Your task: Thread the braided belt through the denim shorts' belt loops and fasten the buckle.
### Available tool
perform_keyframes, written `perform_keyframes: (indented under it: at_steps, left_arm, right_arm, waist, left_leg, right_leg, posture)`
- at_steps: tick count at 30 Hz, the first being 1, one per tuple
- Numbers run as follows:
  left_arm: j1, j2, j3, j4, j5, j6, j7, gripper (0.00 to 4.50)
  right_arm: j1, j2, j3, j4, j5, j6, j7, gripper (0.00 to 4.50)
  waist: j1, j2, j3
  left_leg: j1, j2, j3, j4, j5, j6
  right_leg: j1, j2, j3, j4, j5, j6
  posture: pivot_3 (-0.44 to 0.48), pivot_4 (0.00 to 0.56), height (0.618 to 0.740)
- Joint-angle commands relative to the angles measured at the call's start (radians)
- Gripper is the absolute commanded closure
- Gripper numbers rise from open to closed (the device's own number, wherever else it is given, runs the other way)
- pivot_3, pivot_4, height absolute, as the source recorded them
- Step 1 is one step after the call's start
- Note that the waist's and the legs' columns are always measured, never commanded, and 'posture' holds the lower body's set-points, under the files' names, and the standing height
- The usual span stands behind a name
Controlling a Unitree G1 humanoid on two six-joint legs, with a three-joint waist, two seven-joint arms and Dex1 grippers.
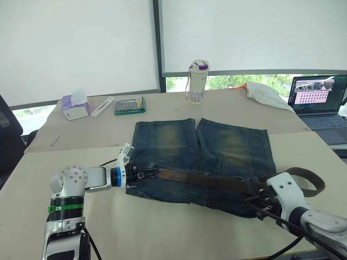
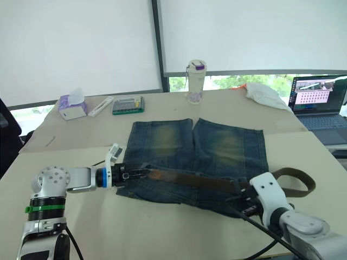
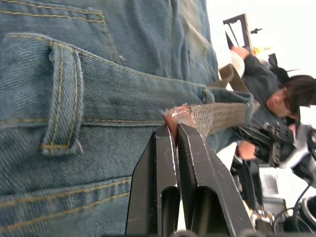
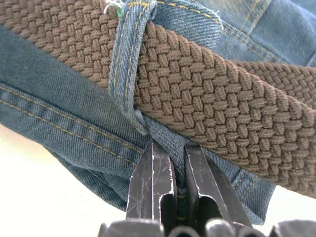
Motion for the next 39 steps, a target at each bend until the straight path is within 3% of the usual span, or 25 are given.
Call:
perform_keyframes:
  at_steps: [1, 3, 4, 6, 10, 14, 19, 23, 26, 32, 35, 37, 39]
  left_arm:
    - [-0.006, -0.097, 0.008, -0.056, -0.040, -0.023, 0.014, 4.50]
    - [-0.012, -0.187, 0.032, -0.054, -0.058, -0.031, 0.054, 4.50]
    - [-0.021, -0.221, 0.033, -0.046, -0.065, -0.034, 0.055, 4.50]
    - [-0.033, -0.277, 0.036, -0.027, -0.074, -0.037, 0.070, 4.50]
    - [-0.063, -0.349, -0.010, 0.030, -0.049, -0.049, 0.057, 4.50]
    - [-0.124, -0.370, -0.043, 0.080, -0.042, -0.051, 0.019, 4.50]
    - [-0.167, -0.344, -0.067, 0.122, -0.030, -0.051, -0.025, 4.50]
    - [-0.173, -0.328, -0.105, 0.131, -0.010, -0.062, -0.065, 4.50]
    - [-0.172, -0.328, -0.126, 0.127, 0.005, -0.074, -0.088, 4.50]
    - [-0.146, -0.318, -0.201, 0.052, 0.054, -0.155, -0.152, 4.50]
    - [-0.130, -0.273, -0.253, 0.003, 0.087, -0.224, -0.237, 4.50]
    - [-0.114, -0.224, -0.295, -0.046, 0.110, -0.275, -0.311, 3.76]
    - [-0.085, -0.150, -0.381, -0.106, 0.221, -0.433, -0.391, 3.12]
  right_arm:
    - [0.054, 0.016, -0.167, -0.019, 0.049, -0.052, 0.102, 3.34]
    - [0.095, 0.053, -0.306, -0.047, 0.156, -0.044, 0.191, 2.66]
    - [0.128, 0.087, -0.370, -0.075, 0.289, -0.046, 0.227, 2.32]
    - [0.186, 0.141, -0.422, -0.117, 0.467, -0.069, 0.246, 1.66]
    - [0.146, 0.295, -0.243, -0.143, 0.583, -0.136, 0.003, 1.66]
    - [0.000, 0.491, -0.071, -0.069, 0.595, -0.215, -0.261, 1.66]
    - [-0.042, 0.575, -0.013, -0.026, 0.635, -0.333, -0.396, 1.66]
    - [-0.045, 0.577, 0.030, -0.016, 0.668, -0.404, -0.457, 1.66]
    - [-0.043, 0.554, 0.059, -0.006, 0.670, -0.439, -0.480, 2.45]
    - [-0.048, 0.489, 0.120, 0.001, 0.684, -0.476, -0.531, 4.46]
    - [-0.037, 0.423, 0.128, 0.008, 0.680, -0.470, -0.547, 4.46]
    - [-0.036, 0.388, 0.133, 0.023, 0.678, -0.471, -0.556, 4.50]
    - [-0.038, 0.349, 0.134, 0.054, 0.671, -0.465, -0.562, 4.50]
  waist:
    - [0.002, -0.001, 0.001]
    - [0.002, -0.003, 0.002]
    - [0.002, -0.006, 0.003]
    - [-0.001, -0.007, 0.004]
    - [-0.019, -0.008, 0.004]
    - [-0.020, -0.007, 0.003]
    - [-0.015, 0.000, -0.001]
    - [-0.019, 0.001, -0.002]
    - [-0.019, 0.001, -0.002]
    - [-0.021, 0.001, -0.002]
    - [-0.023, 0.001, -0.002]
    - [-0.030, 0.001, -0.002]
    - [-0.034, 0.001, -0.002]
  left_leg:
    - [0.000, 0.000, 0.000, 0.000, 0.000, 0.000]
    - [-0.001, 0.001, 0.000, 0.000, 0.000, 0.000]
    - [-0.001, 0.001, 0.000, 0.000, 0.000, 0.000]
    - [-0.001, 0.002, 0.000, 0.000, 0.000, 0.000]
    - [0.001, 0.005, 0.000, 0.000, -0.001, -0.001]
    - [0.001, 0.004, 0.002, 0.000, -0.002, -0.001]
    - [0.000, 0.002, 0.000, 0.000, -0.001, -0.001]
    - [0.001, 0.002, 0.001, 0.000, -0.001, -0.001]
    - [0.001, 0.002, 0.000, 0.000, -0.001, -0.001]
    - [0.001, 0.002, 0.001, 0.000, -0.001, -0.001]
    - [0.001, 0.002, 0.001, 0.000, -0.001, -0.001]
    - [0.000, 0.002, 0.001, 0.000, -0.001, -0.001]
    - [0.000, 0.003, 0.000, -0.001, -0.001, -0.001]
  right_leg:
    - [0.000, 0.000, 0.000, 0.000, 0.000, 0.000]
    - [0.000, 0.000, 0.001, -0.001, 0.000, 0.000]
    - [0.001, 0.000, 0.002, 0.000, 0.000, 0.000]
    - [0.001, 0.000, 0.002, 0.000, 0.000, 0.000]
    - [0.001, 0.001, 0.003, 0.001, 0.000, 0.000]
    - [0.000, 0.000, 0.004, 0.002, 0.000, 0.000]
    - [-0.002, 0.000, 0.002, 0.001, 0.000, 0.000]
    - [-0.002, 0.001, 0.002, 0.001, 0.000, 0.000]
    - [-0.001, 0.001, 0.002, 0.002, 0.000, 0.000]
    - [-0.002, 0.001, 0.002, 0.002, 0.000, 0.000]
    - [-0.001, 0.001, 0.002, 0.001, 0.000, 0.000]
    - [-0.001, 0.001, 0.002, 0.001, 0.000, 0.000]
    - [-0.001, 0.001, 0.002, 0.001, 0.000, 0.000]
  posture:
    - [0.000, 0.150, 0.740]
    - [0.000, 0.150, 0.740]
    - [0.000, 0.150, 0.740]
    - [0.000, 0.150, 0.740]
    - [0.000, 0.150, 0.740]
    - [0.000, 0.150, 0.740]
    - [0.000, 0.150, 0.740]
    - [0.000, 0.150, 0.740]
    - [0.000, 0.150, 0.740]
    - [0.000, 0.150, 0.740]
    - [0.000, 0.150, 0.740]
    - [0.000, 0.150, 0.740]
    - [0.000, 0.150, 0.740]
